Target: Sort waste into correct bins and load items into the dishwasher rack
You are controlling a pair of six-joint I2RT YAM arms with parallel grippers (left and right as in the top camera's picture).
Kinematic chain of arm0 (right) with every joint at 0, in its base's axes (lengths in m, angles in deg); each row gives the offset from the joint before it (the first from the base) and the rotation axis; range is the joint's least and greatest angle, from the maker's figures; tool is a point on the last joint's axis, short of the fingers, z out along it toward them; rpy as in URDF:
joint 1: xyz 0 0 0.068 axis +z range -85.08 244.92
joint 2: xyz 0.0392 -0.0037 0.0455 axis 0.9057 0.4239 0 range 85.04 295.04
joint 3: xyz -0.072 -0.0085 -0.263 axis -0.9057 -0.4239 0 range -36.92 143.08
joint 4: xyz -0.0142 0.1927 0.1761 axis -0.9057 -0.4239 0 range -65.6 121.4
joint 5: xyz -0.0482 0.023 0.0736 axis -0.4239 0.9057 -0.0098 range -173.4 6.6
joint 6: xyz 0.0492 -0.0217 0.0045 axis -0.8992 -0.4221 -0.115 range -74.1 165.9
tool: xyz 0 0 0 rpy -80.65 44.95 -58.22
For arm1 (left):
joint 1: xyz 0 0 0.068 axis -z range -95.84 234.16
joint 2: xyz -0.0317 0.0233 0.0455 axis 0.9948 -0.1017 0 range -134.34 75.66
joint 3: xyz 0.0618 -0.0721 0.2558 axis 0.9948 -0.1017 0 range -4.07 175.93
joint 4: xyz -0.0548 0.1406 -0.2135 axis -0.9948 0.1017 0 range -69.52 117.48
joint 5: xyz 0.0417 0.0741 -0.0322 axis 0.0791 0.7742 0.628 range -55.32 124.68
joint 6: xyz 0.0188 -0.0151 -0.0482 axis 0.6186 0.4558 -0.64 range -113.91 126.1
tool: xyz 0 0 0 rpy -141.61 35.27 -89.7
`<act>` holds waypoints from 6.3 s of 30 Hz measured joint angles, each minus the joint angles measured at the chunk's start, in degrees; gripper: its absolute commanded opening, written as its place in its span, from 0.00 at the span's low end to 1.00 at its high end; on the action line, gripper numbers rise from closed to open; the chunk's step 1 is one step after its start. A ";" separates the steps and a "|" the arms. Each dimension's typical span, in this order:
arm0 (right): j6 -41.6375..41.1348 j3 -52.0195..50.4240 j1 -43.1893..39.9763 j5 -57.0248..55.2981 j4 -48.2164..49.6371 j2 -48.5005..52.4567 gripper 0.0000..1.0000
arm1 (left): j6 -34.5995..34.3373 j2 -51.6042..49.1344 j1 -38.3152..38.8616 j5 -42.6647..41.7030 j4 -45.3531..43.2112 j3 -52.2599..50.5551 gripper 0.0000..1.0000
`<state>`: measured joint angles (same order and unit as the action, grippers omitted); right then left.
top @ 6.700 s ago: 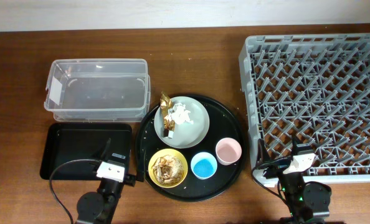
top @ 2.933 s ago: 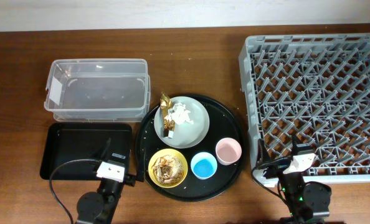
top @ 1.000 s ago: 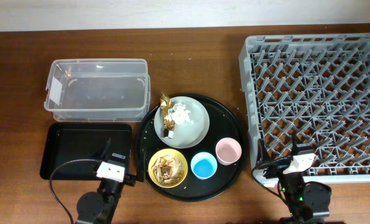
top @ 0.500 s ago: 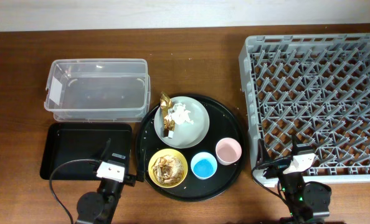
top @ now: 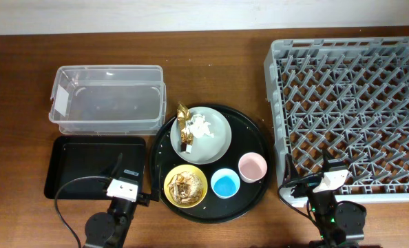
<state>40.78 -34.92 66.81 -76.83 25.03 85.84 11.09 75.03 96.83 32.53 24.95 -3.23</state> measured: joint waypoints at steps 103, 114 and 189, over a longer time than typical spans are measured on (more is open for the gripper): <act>-11.19 64.22 -1.92 -6.51 -68.11 65.35 0.46 | -8.20 -72.83 7.85 -46.58 57.66 71.93 0.77; -10.71 72.59 -1.92 1.68 -64.94 69.68 0.91 | -9.22 -73.16 16.20 -29.05 53.33 71.93 0.77; -8.44 73.05 -11.34 -5.49 -70.93 91.86 0.85 | -7.74 -85.05 3.39 -40.85 61.16 82.90 1.00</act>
<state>32.34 38.13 55.47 -82.31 -45.90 177.70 3.35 -10.01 100.22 -8.32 86.11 79.67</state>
